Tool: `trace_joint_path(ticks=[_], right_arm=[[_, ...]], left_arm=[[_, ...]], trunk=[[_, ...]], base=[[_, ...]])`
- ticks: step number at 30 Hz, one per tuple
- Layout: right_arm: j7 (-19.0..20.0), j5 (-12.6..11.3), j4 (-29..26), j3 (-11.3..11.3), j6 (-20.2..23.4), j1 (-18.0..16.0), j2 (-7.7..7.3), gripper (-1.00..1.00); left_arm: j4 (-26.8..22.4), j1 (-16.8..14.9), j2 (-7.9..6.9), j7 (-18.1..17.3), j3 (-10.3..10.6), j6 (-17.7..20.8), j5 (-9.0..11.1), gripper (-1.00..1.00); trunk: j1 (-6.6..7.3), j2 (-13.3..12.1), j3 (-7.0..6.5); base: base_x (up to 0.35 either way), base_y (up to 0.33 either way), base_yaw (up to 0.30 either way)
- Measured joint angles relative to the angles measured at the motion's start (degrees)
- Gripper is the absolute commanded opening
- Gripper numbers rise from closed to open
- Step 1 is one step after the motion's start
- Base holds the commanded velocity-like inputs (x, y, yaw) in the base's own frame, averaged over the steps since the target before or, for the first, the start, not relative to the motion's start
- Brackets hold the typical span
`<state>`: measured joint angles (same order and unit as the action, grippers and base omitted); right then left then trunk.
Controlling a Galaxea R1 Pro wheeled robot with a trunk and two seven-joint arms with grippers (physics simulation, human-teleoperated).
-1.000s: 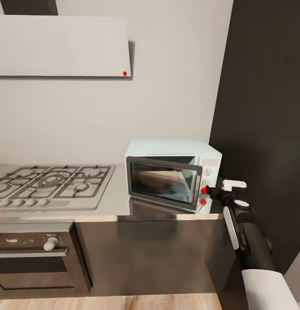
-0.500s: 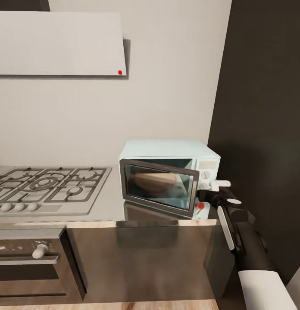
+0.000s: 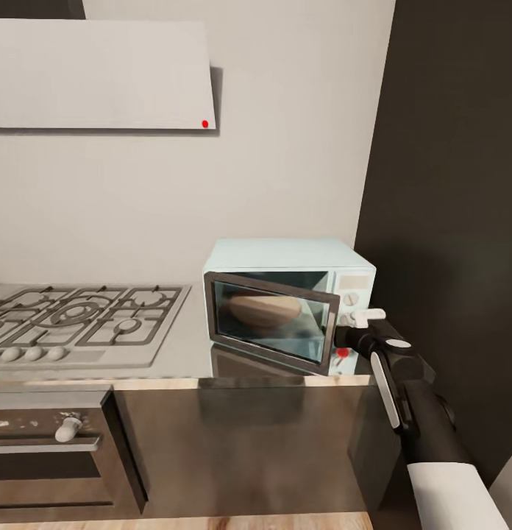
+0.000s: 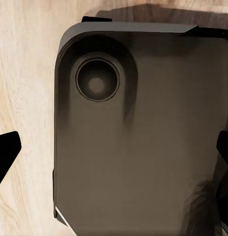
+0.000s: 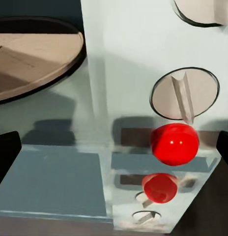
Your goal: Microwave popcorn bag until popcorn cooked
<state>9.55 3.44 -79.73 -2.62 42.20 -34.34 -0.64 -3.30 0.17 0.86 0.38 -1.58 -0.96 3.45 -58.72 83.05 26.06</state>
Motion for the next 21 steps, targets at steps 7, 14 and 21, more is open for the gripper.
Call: trace_joint_path(ticks=[7, 14, 21], right_arm=[[0.0, -0.7, -0.2, 1.1, 2.2, 0.0, 0.02, 1.00], [0.1, -1.6, -0.2, 1.1, 2.4, 0.0, 0.03, 1.00], [2.1, -1.7, -0.1, 1.1, 2.4, 0.0, 0.02, 1.00]], left_arm=[[-0.1, 0.0, 0.06, 0.2, -0.1, 0.0, 0.2, 1.00], [0.0, 0.0, 0.06, 0.2, -0.1, 0.0, 0.2, 1.00], [-0.1, 0.0, 0.00, 0.2, -0.1, 0.0, 0.2, 1.00]], trunk=[[-0.03, 0.0, 0.00], [-0.03, 0.0, 0.00], [-0.03, 0.0, 0.00]], base=[[-0.234, 0.143, 0.000], [-0.267, 0.201, 0.000], [-0.255, 0.218, 0.000]])
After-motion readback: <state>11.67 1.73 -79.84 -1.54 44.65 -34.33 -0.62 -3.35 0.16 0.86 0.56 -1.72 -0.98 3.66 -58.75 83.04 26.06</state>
